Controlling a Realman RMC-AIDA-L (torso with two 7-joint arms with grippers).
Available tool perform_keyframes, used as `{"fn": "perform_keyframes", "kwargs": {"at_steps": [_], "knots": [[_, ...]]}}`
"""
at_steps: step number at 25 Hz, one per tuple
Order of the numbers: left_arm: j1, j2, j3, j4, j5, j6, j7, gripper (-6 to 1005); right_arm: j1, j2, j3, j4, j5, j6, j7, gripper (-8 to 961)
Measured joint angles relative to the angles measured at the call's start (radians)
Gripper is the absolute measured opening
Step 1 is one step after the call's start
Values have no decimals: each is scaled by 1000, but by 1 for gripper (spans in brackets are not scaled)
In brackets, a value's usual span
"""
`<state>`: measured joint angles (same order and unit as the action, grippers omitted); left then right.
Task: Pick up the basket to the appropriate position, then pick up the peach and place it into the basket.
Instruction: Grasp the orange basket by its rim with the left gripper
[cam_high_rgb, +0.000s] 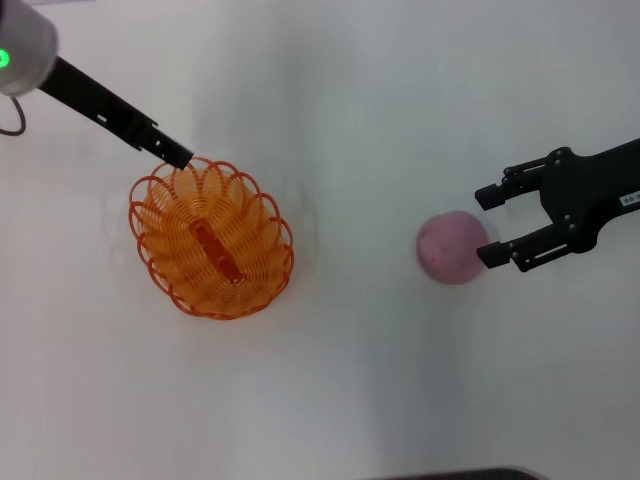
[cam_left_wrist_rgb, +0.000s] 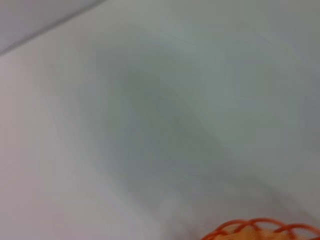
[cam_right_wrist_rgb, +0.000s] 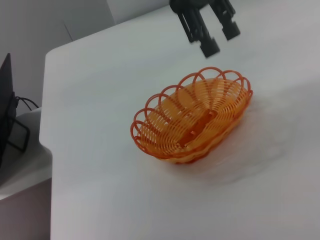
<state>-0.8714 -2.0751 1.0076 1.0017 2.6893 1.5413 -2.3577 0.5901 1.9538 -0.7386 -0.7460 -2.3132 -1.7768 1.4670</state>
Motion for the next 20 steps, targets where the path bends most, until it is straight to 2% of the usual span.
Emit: {"fn": "perform_keyframes", "kwargs": {"at_steps": [3,5,9,17,20], "knots": [[-49,-28,43,-59,129,-61,-61,753,1,3,-1,4,0,12,0,833],[-66,-36,56,-107,159,-91,-67,745,0,5,-1,5,0,19,0,833],[-81,-38,76,-175,165,-139,-71,730,0,8,-1,5,-1,25,2,833],[-78,-42,65,-213,162,-200,-65,699,11,11,-10,5,-4,43,10,834],[-82,-42,66,-224,164,-202,-65,583,17,12,-10,5,-7,45,11,834]]}}
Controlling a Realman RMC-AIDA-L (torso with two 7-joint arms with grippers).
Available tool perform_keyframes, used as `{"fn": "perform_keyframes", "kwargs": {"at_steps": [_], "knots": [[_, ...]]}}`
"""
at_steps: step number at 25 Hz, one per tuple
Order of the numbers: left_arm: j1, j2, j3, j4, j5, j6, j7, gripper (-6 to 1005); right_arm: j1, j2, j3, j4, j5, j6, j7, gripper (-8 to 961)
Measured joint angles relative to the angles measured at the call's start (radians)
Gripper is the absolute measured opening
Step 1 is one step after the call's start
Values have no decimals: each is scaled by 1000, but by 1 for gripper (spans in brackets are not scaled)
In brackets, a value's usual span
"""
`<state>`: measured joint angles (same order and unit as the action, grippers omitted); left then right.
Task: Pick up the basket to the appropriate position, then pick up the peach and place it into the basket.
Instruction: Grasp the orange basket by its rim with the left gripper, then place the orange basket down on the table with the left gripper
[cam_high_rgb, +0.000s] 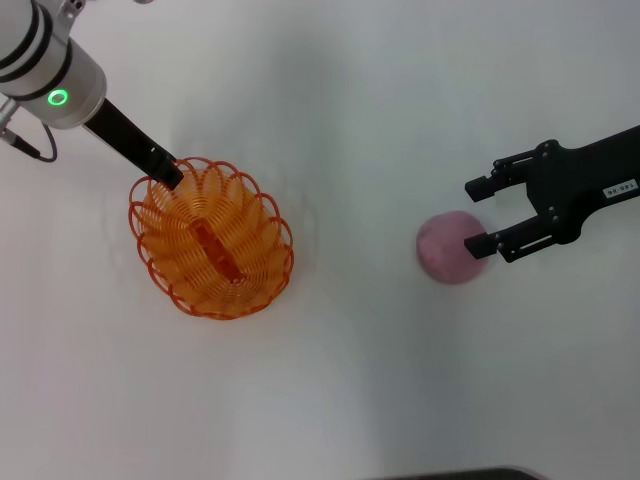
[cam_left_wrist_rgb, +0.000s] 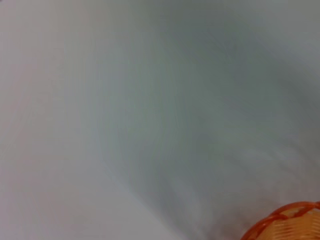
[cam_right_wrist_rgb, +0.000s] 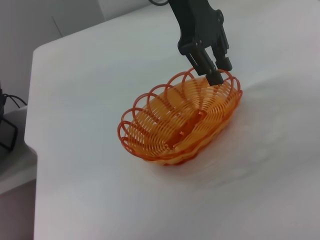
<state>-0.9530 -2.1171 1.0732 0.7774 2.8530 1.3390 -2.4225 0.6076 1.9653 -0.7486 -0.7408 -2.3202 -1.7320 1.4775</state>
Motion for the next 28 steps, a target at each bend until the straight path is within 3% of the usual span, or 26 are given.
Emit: {"fn": "perform_keyframes", "kwargs": {"at_steps": [3,6,11,18,26,28], "knots": [[-1,0,0,-4,1,1,0,466,5,1,0,0,-2,3,1,832],[-1,1,0,-4,-3,12,0,218,6,2,0,0,-3,7,1,833],[0,1,-10,-3,-8,29,1,61,6,1,0,0,-3,10,1,834],[0,6,-114,5,-56,83,32,50,0,0,0,-9,-3,18,15,833],[26,66,-409,-9,-177,164,37,43,-5,-2,0,-5,-2,29,9,832],[42,79,-447,-14,-190,175,16,43,-6,-3,0,-7,-4,29,14,831]]}}
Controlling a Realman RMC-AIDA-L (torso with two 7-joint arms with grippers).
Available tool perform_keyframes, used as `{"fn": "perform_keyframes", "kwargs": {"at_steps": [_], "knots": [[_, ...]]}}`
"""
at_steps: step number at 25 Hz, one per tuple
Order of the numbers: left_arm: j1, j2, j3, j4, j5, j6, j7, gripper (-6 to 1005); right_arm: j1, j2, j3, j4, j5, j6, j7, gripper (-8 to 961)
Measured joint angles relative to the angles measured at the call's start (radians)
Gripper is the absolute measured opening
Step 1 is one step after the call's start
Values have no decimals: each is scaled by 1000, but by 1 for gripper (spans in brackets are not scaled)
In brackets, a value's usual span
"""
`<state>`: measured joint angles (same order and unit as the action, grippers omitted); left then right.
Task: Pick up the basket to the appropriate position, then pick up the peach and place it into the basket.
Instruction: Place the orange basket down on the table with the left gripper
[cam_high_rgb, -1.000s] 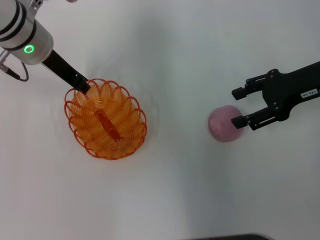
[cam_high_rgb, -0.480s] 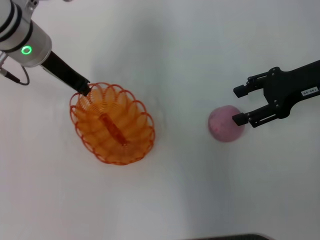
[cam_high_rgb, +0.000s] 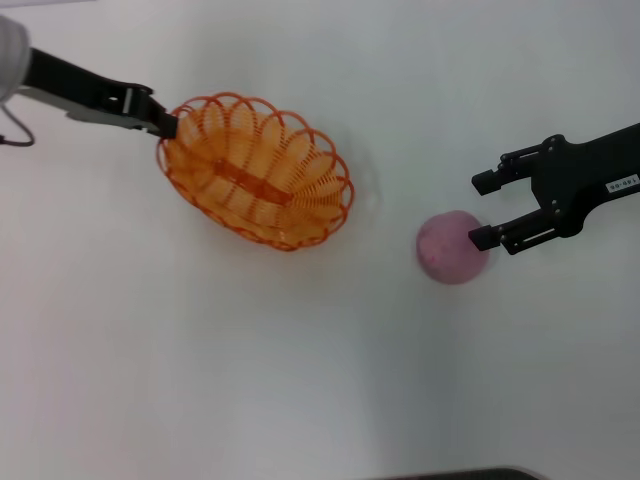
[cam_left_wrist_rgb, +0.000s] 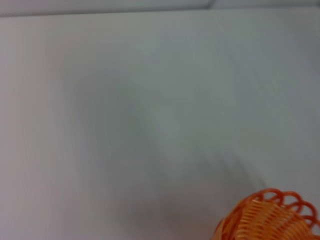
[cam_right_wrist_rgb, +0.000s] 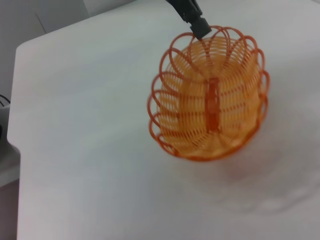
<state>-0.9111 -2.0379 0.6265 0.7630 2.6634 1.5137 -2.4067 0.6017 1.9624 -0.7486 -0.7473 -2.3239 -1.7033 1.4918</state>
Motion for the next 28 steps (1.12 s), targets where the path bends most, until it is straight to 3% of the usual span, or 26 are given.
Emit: {"fn": "perform_keyframes", "kwargs": {"at_steps": [7,14,24,28], "knots": [[122,-10,-37,50,-61,-7,-79,38,11,-1,0,-4,-17,5,-6,829],[240,-47,-61,75,-140,-34,-73,70,35,-2,-4,-4,-26,7,-2,830],[330,-65,-58,88,-195,-14,-40,150,63,-6,-10,-11,-26,9,4,829],[341,-55,-60,90,-241,-2,66,306,69,-5,-11,-16,-26,9,4,829]]}}
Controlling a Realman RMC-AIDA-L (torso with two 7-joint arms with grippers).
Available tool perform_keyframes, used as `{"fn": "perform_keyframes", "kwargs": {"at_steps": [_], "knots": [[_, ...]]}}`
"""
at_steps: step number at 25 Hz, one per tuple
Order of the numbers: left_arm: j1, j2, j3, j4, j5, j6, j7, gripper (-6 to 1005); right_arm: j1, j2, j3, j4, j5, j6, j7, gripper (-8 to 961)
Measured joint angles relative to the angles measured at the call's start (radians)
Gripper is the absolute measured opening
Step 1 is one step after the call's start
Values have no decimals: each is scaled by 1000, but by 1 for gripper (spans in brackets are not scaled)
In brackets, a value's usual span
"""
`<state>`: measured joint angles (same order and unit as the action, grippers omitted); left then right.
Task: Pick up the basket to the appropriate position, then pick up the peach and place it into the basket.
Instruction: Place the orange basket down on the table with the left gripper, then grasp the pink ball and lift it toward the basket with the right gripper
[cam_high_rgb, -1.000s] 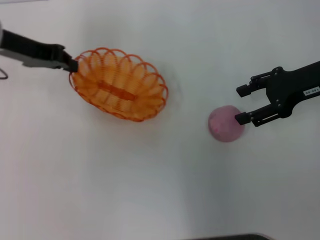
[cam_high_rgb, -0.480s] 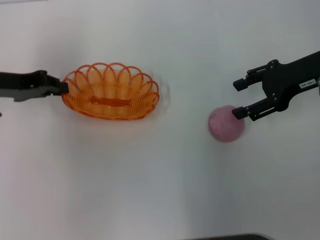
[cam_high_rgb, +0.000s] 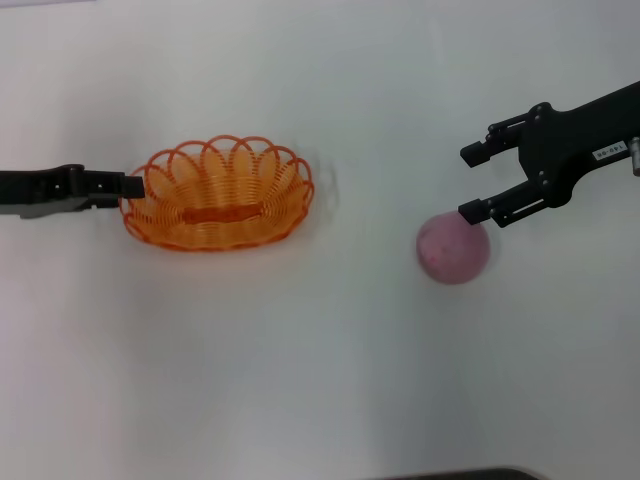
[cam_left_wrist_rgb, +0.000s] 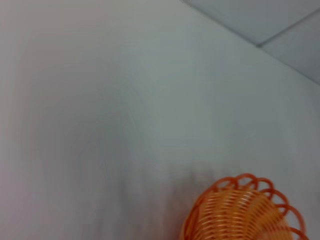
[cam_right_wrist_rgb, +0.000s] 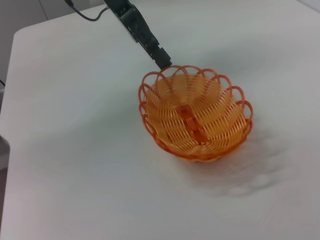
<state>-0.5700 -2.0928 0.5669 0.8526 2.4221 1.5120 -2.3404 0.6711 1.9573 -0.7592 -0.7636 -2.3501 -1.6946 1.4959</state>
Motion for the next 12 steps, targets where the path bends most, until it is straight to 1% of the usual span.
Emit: {"fn": "perform_keyframes", "kwargs": {"at_steps": [2,4,7,9,12], "knots": [[9,6,-16,5,-29,24,106,370,1,1,2,0,0,4,2,829],[25,6,-40,27,-59,58,212,421,2,2,6,0,1,11,9,829],[70,-9,-64,81,-137,121,357,497,2,4,27,-2,12,36,34,830],[101,-20,-66,108,-188,164,444,728,2,7,57,-2,24,53,44,830],[141,-30,-70,127,-230,208,538,794,0,13,100,-2,73,66,54,830]]}}
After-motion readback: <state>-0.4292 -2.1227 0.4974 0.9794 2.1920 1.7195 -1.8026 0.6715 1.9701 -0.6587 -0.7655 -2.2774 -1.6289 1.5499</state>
